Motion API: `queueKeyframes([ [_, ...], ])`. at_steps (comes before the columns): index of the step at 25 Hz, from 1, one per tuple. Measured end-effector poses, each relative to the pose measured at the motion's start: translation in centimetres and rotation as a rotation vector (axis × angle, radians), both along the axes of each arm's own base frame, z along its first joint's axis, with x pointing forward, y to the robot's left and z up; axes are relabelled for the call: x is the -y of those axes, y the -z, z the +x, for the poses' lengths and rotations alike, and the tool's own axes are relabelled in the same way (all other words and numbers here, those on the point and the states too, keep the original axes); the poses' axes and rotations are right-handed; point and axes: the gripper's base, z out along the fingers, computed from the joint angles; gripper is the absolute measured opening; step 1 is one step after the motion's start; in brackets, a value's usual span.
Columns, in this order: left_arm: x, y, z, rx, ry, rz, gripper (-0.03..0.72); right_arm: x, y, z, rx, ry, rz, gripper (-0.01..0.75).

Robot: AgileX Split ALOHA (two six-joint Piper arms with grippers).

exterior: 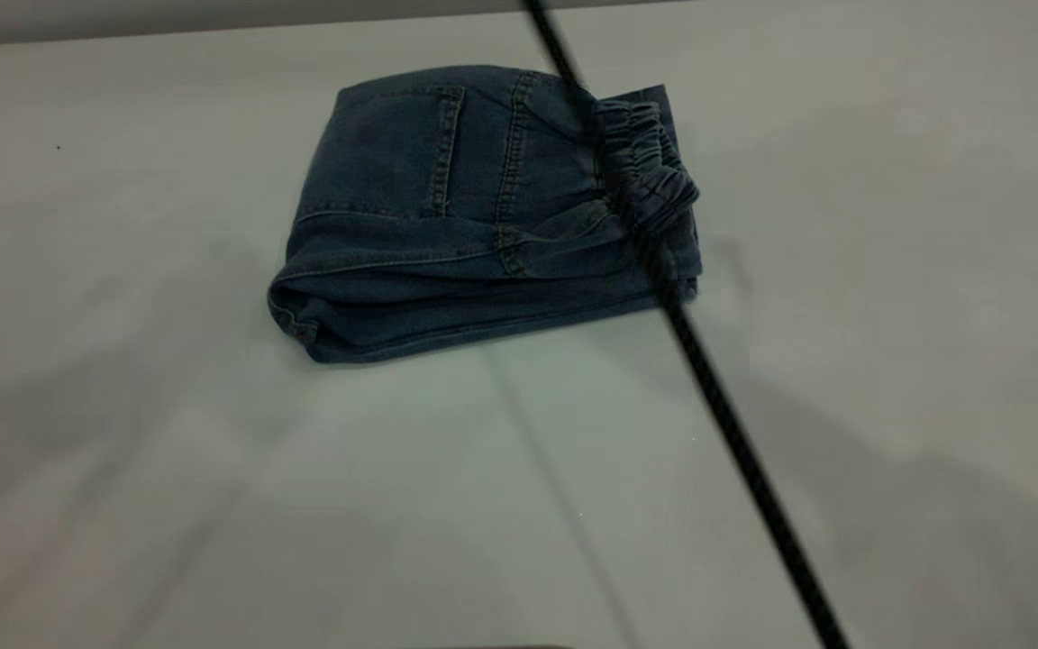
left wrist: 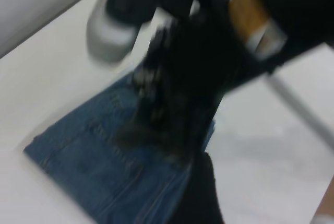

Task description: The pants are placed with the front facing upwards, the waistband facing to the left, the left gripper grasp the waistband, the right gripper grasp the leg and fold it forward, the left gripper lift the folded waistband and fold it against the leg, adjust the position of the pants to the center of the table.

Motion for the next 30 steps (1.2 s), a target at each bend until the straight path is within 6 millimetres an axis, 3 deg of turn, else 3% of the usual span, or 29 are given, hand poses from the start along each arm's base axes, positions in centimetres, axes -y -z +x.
queueKeyframes([
  [10, -2.5, -5.2, -8.0, 0.175, -0.178, 0.102, 0.573, 4.2, -13.6, -6.2, 0.265, -0.103, 0.123, 0.494],
  [14, -3.3, -7.0, -11.6, 0.246, -0.239, 0.084, 0.573, 6.3, -17.5, -9.2, 0.349, -0.125, 0.149, 0.494],
  [17, -4.1, -8.1, -14.5, 0.294, -0.313, 0.074, 0.573, 7.9, -18.6, -11.4, 0.350, -0.146, 0.125, 0.494],
  [22, -5.5, -7.1, -18.9, 0.317, -0.424, 0.086, 0.573, 10.7, -17.0, -15.2, 0.243, -0.160, 0.046, 0.494],
  [24, -5.8, -5.5, -20.0, 0.285, -0.460, 0.095, 0.573, 12.1, -16.0, -16.9, 0.208, -0.166, 0.009, 0.494],
  [30, -6.5, 1.1, -21.3, 0.124, -0.528, 0.136, 0.573, 15.8, -10.5, -21.6, 0.064, -0.170, -0.119, 0.494],
])
